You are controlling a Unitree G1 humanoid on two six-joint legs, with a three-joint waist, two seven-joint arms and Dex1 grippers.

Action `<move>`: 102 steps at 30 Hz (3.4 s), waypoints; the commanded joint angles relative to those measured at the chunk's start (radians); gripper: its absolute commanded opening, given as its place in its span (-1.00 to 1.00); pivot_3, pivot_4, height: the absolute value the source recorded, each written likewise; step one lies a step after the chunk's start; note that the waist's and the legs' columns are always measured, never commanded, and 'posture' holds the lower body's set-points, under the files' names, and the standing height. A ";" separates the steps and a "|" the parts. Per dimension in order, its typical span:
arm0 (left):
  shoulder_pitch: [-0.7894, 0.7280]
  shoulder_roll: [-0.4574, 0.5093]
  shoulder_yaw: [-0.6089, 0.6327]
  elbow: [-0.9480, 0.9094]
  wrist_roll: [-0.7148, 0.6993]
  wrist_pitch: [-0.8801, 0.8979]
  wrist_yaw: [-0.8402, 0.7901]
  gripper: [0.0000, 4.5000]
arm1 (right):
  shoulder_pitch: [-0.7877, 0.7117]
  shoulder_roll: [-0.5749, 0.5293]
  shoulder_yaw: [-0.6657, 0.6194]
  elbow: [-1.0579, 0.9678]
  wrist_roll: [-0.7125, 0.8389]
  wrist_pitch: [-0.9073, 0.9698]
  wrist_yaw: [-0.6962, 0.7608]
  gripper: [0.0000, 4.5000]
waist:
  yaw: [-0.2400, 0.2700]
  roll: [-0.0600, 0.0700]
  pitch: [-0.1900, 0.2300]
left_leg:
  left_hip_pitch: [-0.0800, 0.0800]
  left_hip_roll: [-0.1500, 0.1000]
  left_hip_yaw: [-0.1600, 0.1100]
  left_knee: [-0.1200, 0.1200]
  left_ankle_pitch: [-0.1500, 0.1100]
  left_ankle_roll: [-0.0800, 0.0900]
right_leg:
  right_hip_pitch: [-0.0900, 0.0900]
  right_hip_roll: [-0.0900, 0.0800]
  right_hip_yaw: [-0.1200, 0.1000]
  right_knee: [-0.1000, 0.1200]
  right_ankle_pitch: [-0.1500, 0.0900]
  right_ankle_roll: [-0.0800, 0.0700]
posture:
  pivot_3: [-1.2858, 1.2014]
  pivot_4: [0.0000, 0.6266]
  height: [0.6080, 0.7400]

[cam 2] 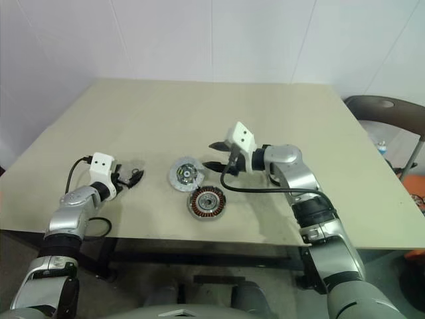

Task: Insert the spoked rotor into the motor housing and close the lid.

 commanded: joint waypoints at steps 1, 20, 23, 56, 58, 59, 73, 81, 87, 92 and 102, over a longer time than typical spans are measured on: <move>0.031 -0.027 -0.080 -0.004 -0.001 0.066 -0.080 0.73 | -0.009 0.005 -0.026 -0.039 0.010 -0.017 -0.009 0.36 | 0.000 0.000 0.000 | 0.000 0.000 0.000 0.000 0.000 0.000 | 0.000 0.000 0.000 0.000 0.000 0.000 | 0.03 -1.00 1.00; 0.024 -0.034 -0.080 -0.023 0.036 0.083 -0.038 -0.68 | 0.002 0.009 -0.027 -0.054 0.011 -0.014 -0.023 0.36 | 0.000 0.004 -0.002 | 0.001 0.000 0.000 0.000 0.000 0.000 | 0.000 0.000 0.000 0.000 0.000 0.001 | 0.03 -1.00 1.00; 0.017 -0.041 -0.088 -0.029 0.059 0.050 -0.016 -0.68 | 0.001 0.011 -0.023 -0.049 0.008 -0.016 -0.022 0.36 | 0.001 0.004 -0.002 | 0.002 0.000 0.000 0.000 0.000 0.000 | 0.000 0.000 0.000 0.000 0.000 0.001 | 0.03 -1.00 1.00; 0.040 -0.131 -0.089 0.102 0.122 -0.169 0.139 0.87 | -0.026 0.018 0.002 -0.015 -0.019 -0.010 0.021 0.36 | 0.025 0.015 -0.010 | 0.003 -0.001 -0.001 0.001 -0.002 -0.003 | 0.001 -0.001 0.000 -0.001 -0.001 0.002 | 0.03 -1.00 1.00; 0.036 -0.136 -0.096 0.110 0.121 -0.182 0.126 0.87 | -0.023 0.018 0.002 -0.016 -0.020 -0.009 0.020 0.36 | 0.025 0.015 -0.010 | 0.003 -0.001 -0.001 0.001 -0.002 -0.003 | 0.001 -0.001 0.000 -0.001 -0.002 0.002 | 0.03 -1.00 1.00; 0.035 -0.137 -0.098 0.114 0.121 -0.185 0.122 0.87 | -0.022 0.018 0.003 -0.017 -0.021 -0.009 0.020 0.36 | 0.025 0.015 -0.010 | 0.003 -0.002 -0.001 0.001 -0.002 -0.003 | 0.001 -0.001 -0.001 -0.001 -0.002 0.002 | 0.03 -1.00 1.00; -0.059 -0.183 -0.072 0.190 0.013 -0.015 -0.059 0.87 | -0.020 0.029 0.003 -0.029 -0.023 0.000 0.013 0.36 | 0.062 0.018 -0.011 | 0.000 -0.005 -0.004 0.000 -0.002 -0.002 | 0.003 -0.002 0.000 -0.009 -0.001 0.001 | 0.03 -1.00 1.00; -0.043 -0.156 -0.079 0.171 0.025 0.074 -0.076 0.87 | -0.018 0.029 0.000 -0.023 -0.026 -0.009 0.000 0.36 | 0.069 0.019 -0.011 | 0.000 -0.006 -0.006 -0.001 -0.002 -0.002 | 0.005 -0.002 -0.001 -0.012 -0.001 0.001 | 0.03 -1.00 1.00; -0.025 -0.137 -0.099 0.160 0.049 0.097 -0.078 0.87 | -0.018 0.030 0.000 -0.019 -0.032 -0.018 -0.007 0.36 | 0.059 0.022 -0.013 | 0.001 -0.006 -0.006 -0.003 -0.002 -0.002 | 0.005 -0.001 -0.001 -0.013 -0.001 0.001 | 0.03 -1.00 1.00; -0.016 -0.137 -0.092 0.171 0.052 0.098 -0.073 0.70 | -0.019 0.031 0.000 -0.018 -0.034 -0.023 -0.009 0.36 | 0.050 0.024 -0.015 | 0.001 -0.006 -0.006 -0.003 -0.002 -0.002 | 0.006 -0.001 -0.001 -0.013 -0.001 0.002 | 0.03 -1.00 1.00; -0.008 -0.139 -0.090 0.184 0.061 0.099 -0.072 -0.49 | -0.025 0.030 -0.004 -0.023 -0.031 -0.022 -0.013 0.36 | 0.052 0.024 -0.016 | 0.001 -0.013 -0.007 -0.010 -0.002 0.003 | 0.008 -0.005 0.001 -0.017 -0.003 0.005 | 0.03 -1.00 1.00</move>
